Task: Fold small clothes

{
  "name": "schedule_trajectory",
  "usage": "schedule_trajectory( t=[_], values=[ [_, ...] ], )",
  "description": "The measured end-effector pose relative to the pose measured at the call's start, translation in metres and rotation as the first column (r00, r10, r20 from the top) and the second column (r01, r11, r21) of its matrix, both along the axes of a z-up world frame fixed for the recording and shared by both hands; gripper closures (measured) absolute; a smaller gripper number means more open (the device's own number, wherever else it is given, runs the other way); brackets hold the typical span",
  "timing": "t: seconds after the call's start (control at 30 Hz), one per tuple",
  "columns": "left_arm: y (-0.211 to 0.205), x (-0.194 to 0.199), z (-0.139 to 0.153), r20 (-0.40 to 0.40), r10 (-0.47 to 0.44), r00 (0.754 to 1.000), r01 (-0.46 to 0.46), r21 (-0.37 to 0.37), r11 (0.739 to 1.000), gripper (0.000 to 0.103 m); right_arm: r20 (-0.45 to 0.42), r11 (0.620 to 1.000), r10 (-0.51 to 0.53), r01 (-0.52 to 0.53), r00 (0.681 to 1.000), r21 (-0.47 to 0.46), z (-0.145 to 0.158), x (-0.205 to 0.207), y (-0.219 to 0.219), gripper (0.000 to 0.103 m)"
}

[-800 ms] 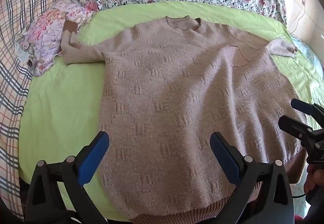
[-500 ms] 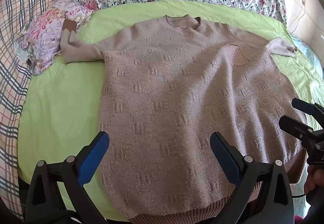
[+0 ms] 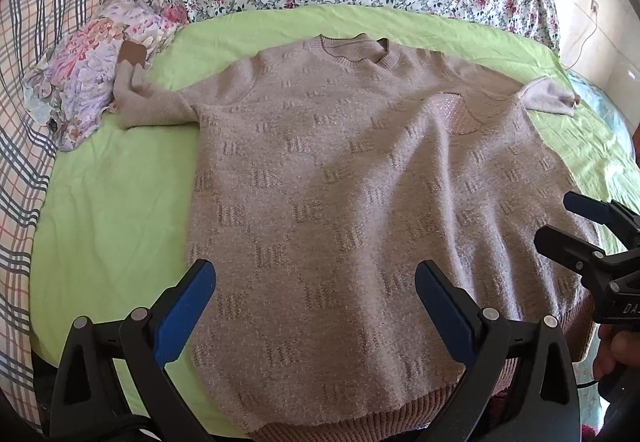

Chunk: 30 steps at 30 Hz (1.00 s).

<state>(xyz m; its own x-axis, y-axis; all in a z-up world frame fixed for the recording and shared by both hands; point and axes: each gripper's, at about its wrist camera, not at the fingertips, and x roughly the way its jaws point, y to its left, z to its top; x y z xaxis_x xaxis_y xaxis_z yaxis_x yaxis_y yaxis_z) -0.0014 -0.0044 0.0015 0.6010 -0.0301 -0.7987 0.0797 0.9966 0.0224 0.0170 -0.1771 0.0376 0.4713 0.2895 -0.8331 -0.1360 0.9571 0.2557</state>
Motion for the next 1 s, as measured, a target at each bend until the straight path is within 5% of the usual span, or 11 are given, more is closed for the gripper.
schedule_trajectory(
  t=[1.0],
  values=[
    [-0.0039, 0.0037, 0.0052, 0.005, -0.019, 1.0, 0.019, -0.006, 1.0, 0.003, 0.03, 1.0, -0.002, 0.002, 1.0, 0.006, 0.0026, 0.0018, 0.0022, 0.001]
  ],
)
